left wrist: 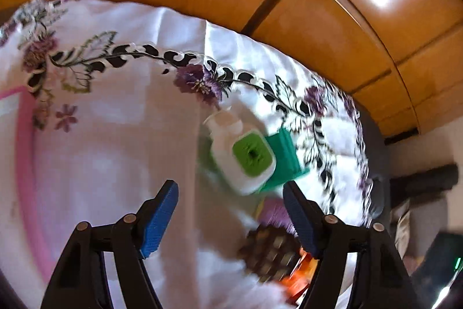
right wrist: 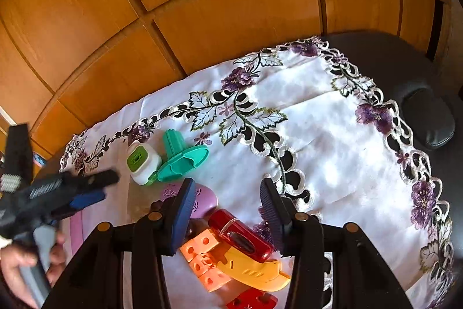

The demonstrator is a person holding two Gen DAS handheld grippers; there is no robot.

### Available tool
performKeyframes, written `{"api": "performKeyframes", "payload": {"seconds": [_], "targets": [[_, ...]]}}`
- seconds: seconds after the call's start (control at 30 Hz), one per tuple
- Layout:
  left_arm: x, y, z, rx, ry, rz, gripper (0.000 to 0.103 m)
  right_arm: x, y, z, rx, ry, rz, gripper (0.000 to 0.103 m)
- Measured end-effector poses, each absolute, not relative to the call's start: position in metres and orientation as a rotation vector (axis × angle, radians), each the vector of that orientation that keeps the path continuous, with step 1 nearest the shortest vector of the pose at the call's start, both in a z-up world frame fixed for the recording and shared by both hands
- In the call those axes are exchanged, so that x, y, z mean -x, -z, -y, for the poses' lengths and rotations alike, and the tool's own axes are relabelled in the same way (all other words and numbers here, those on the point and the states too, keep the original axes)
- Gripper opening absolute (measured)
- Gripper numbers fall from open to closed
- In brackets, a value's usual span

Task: Organize rigid objects
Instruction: 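Grasp the white-green plug device with the left tool while the right tool reaches the toys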

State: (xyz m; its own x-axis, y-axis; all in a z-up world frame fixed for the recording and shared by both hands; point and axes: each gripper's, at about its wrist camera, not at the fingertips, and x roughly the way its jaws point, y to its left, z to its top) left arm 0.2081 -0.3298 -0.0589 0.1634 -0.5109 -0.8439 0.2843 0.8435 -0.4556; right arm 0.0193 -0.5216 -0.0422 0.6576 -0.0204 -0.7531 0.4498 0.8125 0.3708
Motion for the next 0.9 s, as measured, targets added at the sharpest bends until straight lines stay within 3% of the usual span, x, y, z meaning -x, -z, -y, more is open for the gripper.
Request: {"api": "performKeyframes", "payload": {"seconds": [0.4, 0.43, 0.5, 0.6, 0.9], "targets": [[-0.235, 0.090, 0.374, 0.189, 0.465, -1.381, 0.078, -0.018, 0.043, 0.524, -0.637, 0.246, -0.813, 0.047], [-0.235, 0.090, 0.375, 0.179, 0.465, -1.356, 0.076, -0.018, 0.043, 0.525, -0.641, 0.246, -0.812, 0.047], [-0.232, 0.089, 0.378, 0.125, 0.471, -1.317, 0.061, -0.017, 0.044, 0.526, -0.649, 0.248, -0.811, 0.047], [-0.225, 0.085, 0.375, 0.067, 0.526, -1.283, 0.056, -0.017, 0.045, 0.529, -0.661, 0.253, -0.815, 0.047], [-0.166, 0.075, 0.307, -0.017, 0.596, -1.236, 0.054, -0.017, 0.049, 0.532, -0.667, 0.282, -0.831, 0.047]]}}
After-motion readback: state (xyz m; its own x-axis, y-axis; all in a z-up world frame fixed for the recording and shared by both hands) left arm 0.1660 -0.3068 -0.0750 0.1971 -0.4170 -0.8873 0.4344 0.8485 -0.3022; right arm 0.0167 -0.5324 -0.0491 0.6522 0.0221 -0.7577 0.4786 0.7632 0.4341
